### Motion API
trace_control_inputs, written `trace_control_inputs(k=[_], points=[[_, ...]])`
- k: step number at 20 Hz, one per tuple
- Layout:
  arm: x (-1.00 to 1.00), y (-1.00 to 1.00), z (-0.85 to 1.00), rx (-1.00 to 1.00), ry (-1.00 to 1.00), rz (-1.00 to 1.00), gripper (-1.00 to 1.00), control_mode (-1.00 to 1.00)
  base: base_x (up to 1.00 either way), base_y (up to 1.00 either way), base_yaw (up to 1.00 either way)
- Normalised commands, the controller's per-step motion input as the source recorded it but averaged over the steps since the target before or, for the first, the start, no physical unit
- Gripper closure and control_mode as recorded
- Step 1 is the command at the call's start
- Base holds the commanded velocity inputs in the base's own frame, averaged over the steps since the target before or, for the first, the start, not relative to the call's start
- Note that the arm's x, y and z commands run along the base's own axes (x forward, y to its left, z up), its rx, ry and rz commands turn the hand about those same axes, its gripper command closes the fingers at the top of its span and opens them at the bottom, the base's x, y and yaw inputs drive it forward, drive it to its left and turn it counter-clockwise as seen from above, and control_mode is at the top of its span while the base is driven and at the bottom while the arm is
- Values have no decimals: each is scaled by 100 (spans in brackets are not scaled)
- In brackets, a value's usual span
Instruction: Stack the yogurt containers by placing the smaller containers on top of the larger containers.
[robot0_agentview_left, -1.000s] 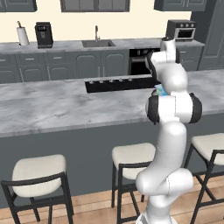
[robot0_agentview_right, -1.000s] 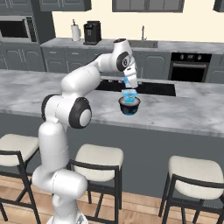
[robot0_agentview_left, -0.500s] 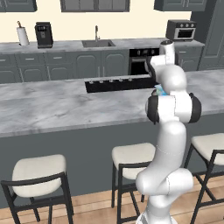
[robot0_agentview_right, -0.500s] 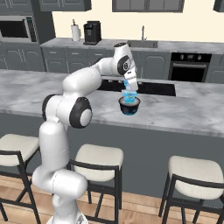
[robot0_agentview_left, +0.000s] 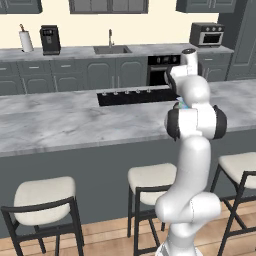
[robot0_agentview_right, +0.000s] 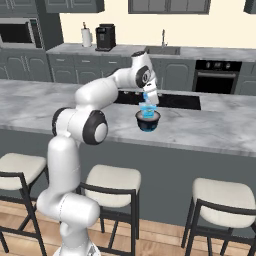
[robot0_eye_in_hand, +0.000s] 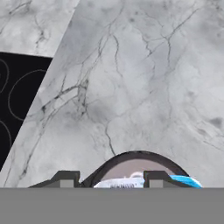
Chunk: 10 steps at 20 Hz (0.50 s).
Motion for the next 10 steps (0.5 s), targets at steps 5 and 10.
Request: trace_control_inputs(k=[5, 10], points=[[20, -10, -1, 1, 0, -2, 100, -100, 0, 0, 0], [17, -9, 0, 2, 0, -1, 100, -100, 0, 0, 0]])
